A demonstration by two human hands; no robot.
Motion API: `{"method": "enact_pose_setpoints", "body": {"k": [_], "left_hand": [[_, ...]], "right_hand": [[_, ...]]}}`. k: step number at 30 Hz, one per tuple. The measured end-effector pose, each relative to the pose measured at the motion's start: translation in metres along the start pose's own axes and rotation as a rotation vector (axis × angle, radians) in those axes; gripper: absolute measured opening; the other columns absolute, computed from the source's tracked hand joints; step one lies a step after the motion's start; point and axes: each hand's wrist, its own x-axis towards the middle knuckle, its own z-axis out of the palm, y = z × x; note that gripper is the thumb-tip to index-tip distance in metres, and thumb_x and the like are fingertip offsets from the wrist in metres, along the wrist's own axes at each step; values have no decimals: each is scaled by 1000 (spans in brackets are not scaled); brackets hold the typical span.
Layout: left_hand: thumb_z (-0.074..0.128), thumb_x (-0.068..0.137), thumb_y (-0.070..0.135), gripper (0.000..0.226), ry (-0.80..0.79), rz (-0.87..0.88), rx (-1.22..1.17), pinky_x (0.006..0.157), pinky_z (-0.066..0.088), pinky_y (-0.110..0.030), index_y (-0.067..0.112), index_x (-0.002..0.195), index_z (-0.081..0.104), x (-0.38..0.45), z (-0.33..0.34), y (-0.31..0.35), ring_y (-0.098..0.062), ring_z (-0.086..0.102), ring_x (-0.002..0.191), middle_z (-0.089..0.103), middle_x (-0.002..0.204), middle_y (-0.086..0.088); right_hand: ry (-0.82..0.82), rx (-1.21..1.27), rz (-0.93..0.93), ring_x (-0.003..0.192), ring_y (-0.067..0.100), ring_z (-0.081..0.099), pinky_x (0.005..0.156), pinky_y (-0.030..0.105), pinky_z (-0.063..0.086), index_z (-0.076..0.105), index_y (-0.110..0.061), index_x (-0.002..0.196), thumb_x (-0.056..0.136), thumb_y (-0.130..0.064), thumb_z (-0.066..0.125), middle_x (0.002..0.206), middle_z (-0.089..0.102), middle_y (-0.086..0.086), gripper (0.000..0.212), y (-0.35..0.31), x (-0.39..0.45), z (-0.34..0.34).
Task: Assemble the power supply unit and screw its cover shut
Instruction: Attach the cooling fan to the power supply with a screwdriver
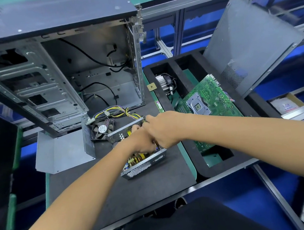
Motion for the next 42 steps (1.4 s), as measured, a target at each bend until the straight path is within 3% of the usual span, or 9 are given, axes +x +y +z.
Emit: {"method": "enact_pose_setpoints", "body": {"k": [6,9,12,16,22,27,33,36,42], "left_hand": [[48,86,25,11,-5,26,-34,80,20,-32,26,87,59,4,7,-5,-14,31,88,49,83,9],[46,88,29,10,-25,39,34,82,19,-32,39,92,45,5,7,-5,-12,26,89,45,88,11],[44,88,28,15,-32,15,46,82,21,-32,36,94,54,5,7,-4,-14,27,91,49,89,9],[45,93,34,33,-61,-5,-38,100,23,-37,21,120,58,4,6,-3,-17,32,104,58,119,2],[39,100,30,24,-227,17,-98,97,30,-33,22,117,55,-1,2,-3,-14,32,99,48,102,-1],[42,95,25,12,-140,19,109,86,25,-34,32,87,37,2,3,-2,-15,20,94,36,89,8],[44,92,28,10,-72,-9,101,84,21,-34,35,89,38,5,7,-1,-14,22,90,50,97,5],[43,95,24,34,-138,-15,93,89,22,-32,33,69,23,4,7,-4,-13,18,94,36,88,8],[39,92,36,9,-140,30,71,90,22,-32,32,84,37,1,5,-3,-13,21,95,37,86,9]], "right_hand": [[54,-36,-84,60,20,41,58,32,38,34,-18,78,80,-7,63,90,58,11,31,-6,3,-6],[56,-61,-61,74,26,53,61,34,39,48,-13,93,87,-9,56,101,64,12,11,-12,7,-4],[18,-93,-26,92,30,62,64,35,40,51,-5,115,91,-10,51,109,63,12,25,-11,11,-4],[-69,-1,-57,58,20,47,47,29,30,44,-5,123,87,-16,57,108,46,13,40,-11,8,-11],[47,-40,-106,73,20,48,61,29,37,58,-4,110,84,-6,57,105,64,11,26,-18,8,-12],[16,-34,-45,99,31,62,66,35,43,52,-2,119,91,-3,50,116,62,15,28,-16,10,-5],[-6,-28,-58,60,21,43,47,29,29,43,-4,123,85,-10,63,116,45,16,43,-10,1,-6],[72,-3,-91,67,21,44,56,31,34,53,-3,111,86,-6,55,106,59,16,25,-11,2,-7],[87,-23,-49,91,30,63,62,34,40,54,-4,112,88,-6,54,108,64,12,24,-13,6,2]]}}
